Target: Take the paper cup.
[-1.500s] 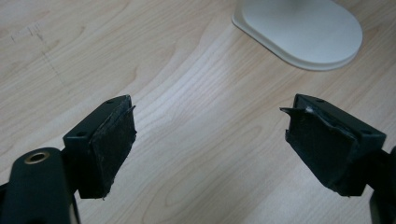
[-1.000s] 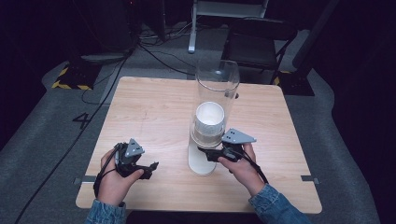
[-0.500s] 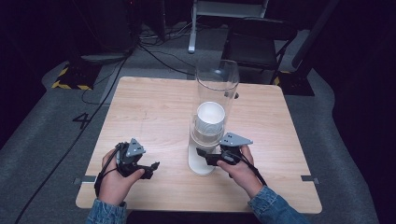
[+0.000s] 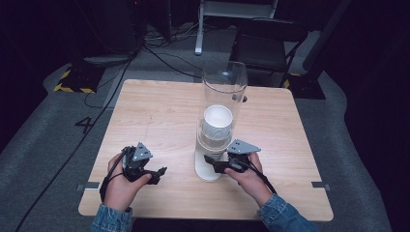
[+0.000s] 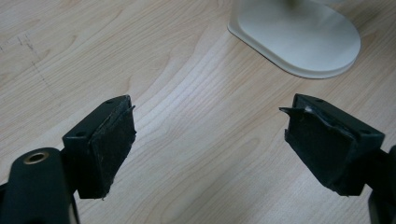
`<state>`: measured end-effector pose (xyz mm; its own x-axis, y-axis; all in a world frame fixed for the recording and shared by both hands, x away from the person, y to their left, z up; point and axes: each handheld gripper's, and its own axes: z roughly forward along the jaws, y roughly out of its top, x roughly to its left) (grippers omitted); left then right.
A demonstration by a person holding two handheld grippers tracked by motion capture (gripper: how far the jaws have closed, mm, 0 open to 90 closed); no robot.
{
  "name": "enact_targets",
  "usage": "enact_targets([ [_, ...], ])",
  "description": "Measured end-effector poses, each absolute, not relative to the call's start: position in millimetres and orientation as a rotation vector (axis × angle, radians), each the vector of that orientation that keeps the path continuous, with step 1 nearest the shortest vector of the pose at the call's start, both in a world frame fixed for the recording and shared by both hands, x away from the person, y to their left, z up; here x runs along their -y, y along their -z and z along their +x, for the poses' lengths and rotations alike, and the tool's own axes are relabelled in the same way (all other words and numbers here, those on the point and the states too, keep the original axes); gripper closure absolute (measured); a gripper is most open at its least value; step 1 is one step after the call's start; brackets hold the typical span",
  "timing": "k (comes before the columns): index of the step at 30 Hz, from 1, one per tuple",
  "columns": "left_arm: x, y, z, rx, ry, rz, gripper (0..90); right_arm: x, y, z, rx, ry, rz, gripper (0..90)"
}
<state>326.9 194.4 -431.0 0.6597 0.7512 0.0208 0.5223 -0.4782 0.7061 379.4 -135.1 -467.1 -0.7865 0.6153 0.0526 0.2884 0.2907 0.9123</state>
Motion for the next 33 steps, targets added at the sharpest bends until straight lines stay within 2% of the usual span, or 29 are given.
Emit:
enact_targets([
  [23, -187, 433, 340, -0.964, -0.413, 2.208, 15.8, 139, 490, 373, -2.36, -1.344, 0.828, 31.6],
  [33, -181, 434, 347, -0.965, -0.394, 2.224, 15.8, 147, 486, 370, -2.35, -1.281, 0.835, 31.7],
])
